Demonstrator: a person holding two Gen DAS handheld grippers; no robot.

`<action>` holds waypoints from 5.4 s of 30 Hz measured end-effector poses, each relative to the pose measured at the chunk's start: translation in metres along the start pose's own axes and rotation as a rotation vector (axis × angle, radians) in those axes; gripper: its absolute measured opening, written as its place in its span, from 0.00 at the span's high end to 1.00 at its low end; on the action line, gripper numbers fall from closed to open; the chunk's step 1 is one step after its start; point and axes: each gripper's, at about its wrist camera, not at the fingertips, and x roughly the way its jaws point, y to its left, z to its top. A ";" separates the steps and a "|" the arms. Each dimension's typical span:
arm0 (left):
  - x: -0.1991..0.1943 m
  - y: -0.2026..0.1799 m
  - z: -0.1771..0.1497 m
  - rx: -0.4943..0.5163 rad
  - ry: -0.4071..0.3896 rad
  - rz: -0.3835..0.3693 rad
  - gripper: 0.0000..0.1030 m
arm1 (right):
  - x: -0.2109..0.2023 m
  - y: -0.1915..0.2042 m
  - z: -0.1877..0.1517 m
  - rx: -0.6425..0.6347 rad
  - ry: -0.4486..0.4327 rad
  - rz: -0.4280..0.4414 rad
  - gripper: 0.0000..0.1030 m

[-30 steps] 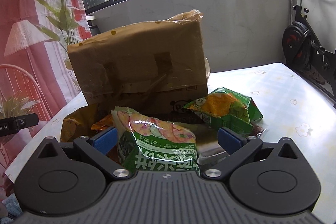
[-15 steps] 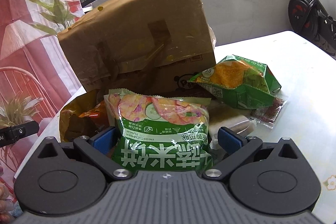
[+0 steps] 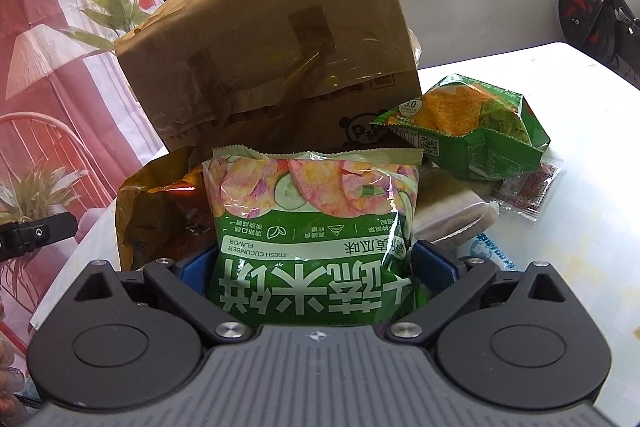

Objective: Organize snacks
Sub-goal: 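Grasp the green rice cracker bag with the right tool while the left tool approaches the yellow chip bag, then grasp the yellow chip bag with the left tool while the right tool holds the green bag, then lift both held bags and carry them over the open cardboard box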

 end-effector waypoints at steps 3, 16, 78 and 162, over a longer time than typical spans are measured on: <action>-0.001 0.000 0.000 -0.006 -0.001 0.001 0.01 | -0.005 0.003 0.001 -0.020 -0.010 0.016 0.19; -0.003 0.011 0.007 -0.061 -0.016 0.000 0.05 | -0.049 0.018 0.013 -0.111 -0.186 -0.038 0.25; 0.083 0.010 0.041 -0.040 0.077 -0.082 0.27 | -0.052 0.029 0.044 -0.220 -0.273 -0.111 0.25; 0.116 -0.065 0.230 0.056 -0.123 -0.240 0.26 | 0.048 0.044 0.241 -0.340 -0.334 -0.083 0.25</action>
